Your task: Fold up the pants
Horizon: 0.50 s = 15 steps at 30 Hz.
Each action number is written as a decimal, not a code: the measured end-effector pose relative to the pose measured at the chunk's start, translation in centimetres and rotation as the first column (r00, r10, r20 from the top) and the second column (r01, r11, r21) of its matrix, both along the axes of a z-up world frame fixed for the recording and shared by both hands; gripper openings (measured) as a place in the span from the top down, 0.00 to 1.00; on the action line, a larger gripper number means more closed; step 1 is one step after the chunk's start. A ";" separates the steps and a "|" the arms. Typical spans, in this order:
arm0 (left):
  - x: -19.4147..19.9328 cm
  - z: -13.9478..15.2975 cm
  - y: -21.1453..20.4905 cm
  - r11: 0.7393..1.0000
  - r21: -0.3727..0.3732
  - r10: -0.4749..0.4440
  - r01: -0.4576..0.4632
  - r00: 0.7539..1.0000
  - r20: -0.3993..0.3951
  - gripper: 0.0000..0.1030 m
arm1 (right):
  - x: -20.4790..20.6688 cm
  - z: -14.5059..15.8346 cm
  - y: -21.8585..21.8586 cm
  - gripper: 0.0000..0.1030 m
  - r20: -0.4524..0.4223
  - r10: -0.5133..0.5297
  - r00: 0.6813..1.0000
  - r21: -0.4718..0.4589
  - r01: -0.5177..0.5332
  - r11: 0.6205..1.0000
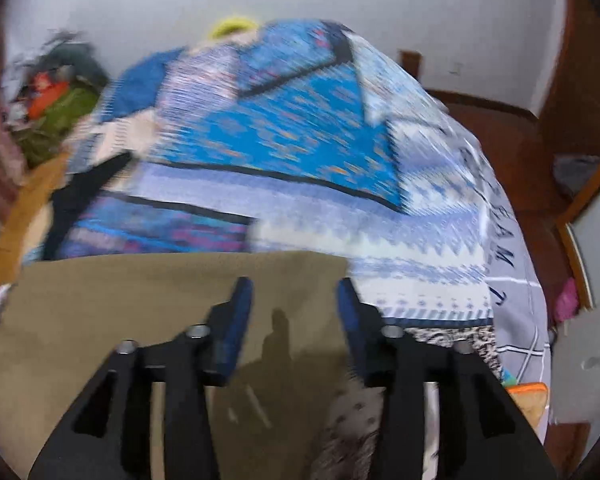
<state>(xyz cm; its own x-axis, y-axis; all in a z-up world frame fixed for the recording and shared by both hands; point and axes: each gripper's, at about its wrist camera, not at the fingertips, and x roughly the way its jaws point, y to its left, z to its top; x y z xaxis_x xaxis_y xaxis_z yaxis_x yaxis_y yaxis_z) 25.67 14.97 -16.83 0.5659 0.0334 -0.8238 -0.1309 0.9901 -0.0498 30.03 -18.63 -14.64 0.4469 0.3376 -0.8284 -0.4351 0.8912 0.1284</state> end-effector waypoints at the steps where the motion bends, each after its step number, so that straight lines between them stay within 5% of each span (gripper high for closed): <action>1: -0.1 0.3 -0.4 1.000 -0.011 -0.011 0.011 1.000 0.003 0.20 | -0.9 0.9 1.0 0.51 0.010 0.030 0.999 0.017 -0.030 0.999; 6: -0.1 0.4 -2.4 0.997 -0.018 -0.075 0.074 0.997 -0.003 0.14 | -4.0 3.2 4.9 0.30 0.012 0.132 0.991 0.108 -0.132 0.985; 11: 0.5 -1.6 -4.0 0.991 -0.047 -0.132 0.129 0.989 -0.064 0.10 | -4.8 2.1 9.1 0.29 -0.076 0.247 0.966 0.148 -0.234 0.961; 15: 1.0 -4.7 -5.0 0.985 -0.053 -0.171 0.165 0.972 -0.164 0.10 | -4.9 -1.4 11.8 0.29 -0.179 0.287 0.941 0.077 -0.277 0.958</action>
